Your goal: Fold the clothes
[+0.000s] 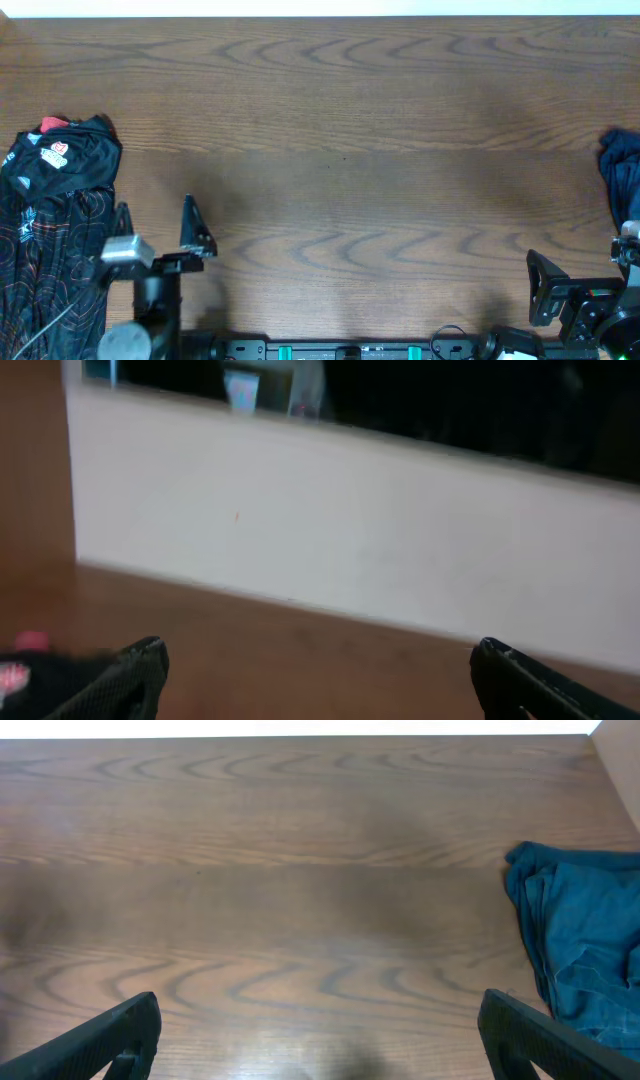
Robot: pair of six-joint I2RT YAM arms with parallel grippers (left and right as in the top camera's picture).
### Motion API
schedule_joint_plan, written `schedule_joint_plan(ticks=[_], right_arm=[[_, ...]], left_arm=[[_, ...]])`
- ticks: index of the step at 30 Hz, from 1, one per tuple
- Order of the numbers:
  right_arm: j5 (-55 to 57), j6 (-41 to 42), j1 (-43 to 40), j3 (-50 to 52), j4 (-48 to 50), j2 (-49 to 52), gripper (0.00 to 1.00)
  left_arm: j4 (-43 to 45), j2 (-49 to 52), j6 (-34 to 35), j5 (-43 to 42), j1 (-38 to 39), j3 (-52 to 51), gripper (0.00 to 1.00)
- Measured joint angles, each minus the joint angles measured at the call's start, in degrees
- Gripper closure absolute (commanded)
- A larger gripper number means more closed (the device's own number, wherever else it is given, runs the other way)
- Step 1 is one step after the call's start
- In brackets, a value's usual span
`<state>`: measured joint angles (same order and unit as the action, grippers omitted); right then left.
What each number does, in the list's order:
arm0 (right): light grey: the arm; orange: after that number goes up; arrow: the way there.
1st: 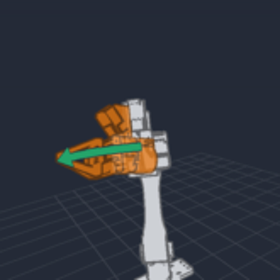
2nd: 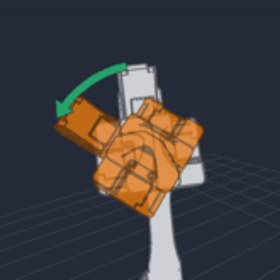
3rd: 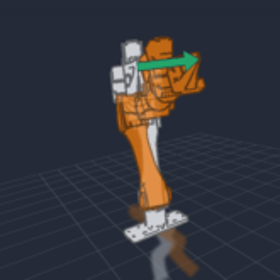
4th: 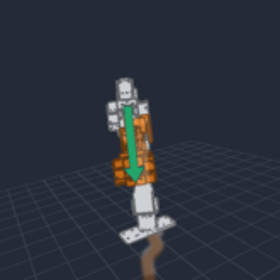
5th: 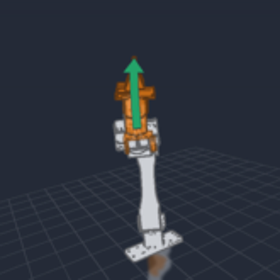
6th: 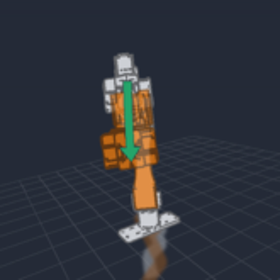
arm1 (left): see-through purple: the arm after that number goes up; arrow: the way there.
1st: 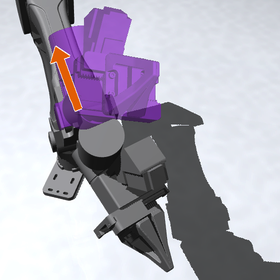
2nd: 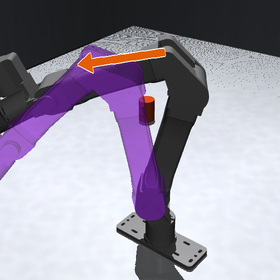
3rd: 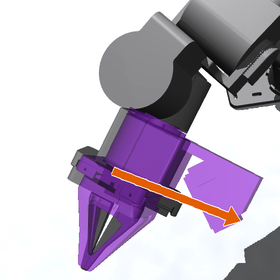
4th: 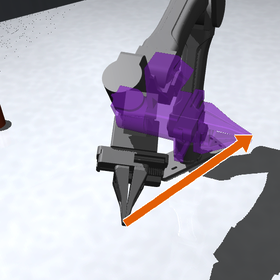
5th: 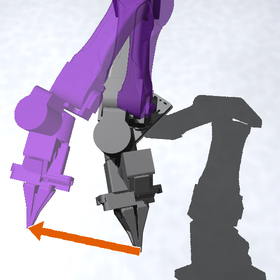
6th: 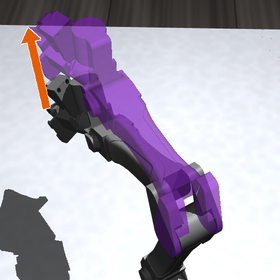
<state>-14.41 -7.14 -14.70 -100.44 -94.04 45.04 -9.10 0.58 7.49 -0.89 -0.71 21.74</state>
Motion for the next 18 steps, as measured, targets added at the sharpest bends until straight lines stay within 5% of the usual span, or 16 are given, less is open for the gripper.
schedule_joint_plan(ticks=[10, 18], right_arm=[[0.0, 0.0, 0.0, 0.0, 0.0, 0.0, 0.01], [0.0, 0.0, 0.0, 0.0, 0.0, 0.0, 0.01]], left_arm=[[10.5, 0.0, 0.8, 0.9, 0.0, -17.1, 0.02], [11.1, 0.0, 1.7, 1.3, 0.1, -19.5, 0.02]])
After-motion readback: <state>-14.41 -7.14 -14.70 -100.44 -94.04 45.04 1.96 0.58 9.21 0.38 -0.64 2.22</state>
